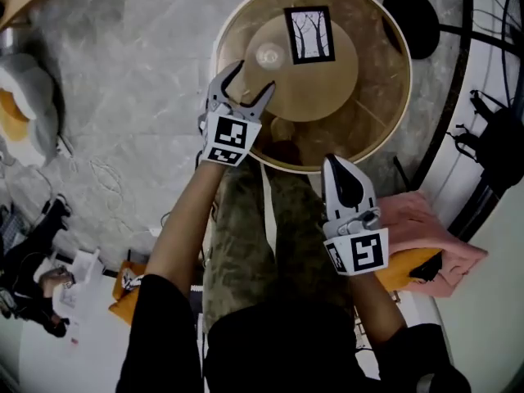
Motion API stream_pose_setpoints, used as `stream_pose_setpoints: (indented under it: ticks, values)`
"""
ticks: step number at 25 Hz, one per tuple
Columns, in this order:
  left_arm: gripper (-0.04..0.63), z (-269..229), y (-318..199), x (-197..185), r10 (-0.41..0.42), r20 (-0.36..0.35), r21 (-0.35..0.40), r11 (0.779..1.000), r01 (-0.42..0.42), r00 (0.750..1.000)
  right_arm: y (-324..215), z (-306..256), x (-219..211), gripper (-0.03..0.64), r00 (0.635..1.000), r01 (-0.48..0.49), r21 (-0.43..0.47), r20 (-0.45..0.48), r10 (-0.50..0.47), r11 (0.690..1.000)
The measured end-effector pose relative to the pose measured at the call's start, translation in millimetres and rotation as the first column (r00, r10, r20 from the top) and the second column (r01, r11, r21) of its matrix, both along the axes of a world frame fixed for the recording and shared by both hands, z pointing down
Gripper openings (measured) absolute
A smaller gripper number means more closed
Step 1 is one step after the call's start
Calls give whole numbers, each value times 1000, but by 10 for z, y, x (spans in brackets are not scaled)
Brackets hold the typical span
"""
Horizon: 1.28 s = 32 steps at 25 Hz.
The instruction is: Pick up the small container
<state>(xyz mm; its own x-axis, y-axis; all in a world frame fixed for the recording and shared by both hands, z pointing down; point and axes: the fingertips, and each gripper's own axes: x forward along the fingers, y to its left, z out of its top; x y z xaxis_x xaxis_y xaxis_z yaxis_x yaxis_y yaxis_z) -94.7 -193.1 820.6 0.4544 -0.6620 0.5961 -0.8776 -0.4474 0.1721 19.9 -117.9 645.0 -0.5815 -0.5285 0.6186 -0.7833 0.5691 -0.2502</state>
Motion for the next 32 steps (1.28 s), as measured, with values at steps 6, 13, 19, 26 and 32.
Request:
stream_pose_setpoints:
  ticks: [6,13,19,26,32]
  values:
    - [344,549,-243,186,85,36,-9,996,-84,996,-219,469,378,17,986,-157,-2,-48,157,988]
    - [354,745,-423,375,204,117,52,976,-211,972,-220,665,527,17,977,-205,-21,-66,203,979]
    - [355,893,-504,411,184,96,50,981,-189,978,-178,748,474,17,972,-230,-38,-49,228,972]
    - [354,989,-575,448,159,67,63,985,-163,985,-179,831,511,17,966,-258,-49,-45,256,965]
    - [348,967,-563,441,142,92,76,986,-149,986,-176,842,695,17,954,-296,-41,-58,293,954]
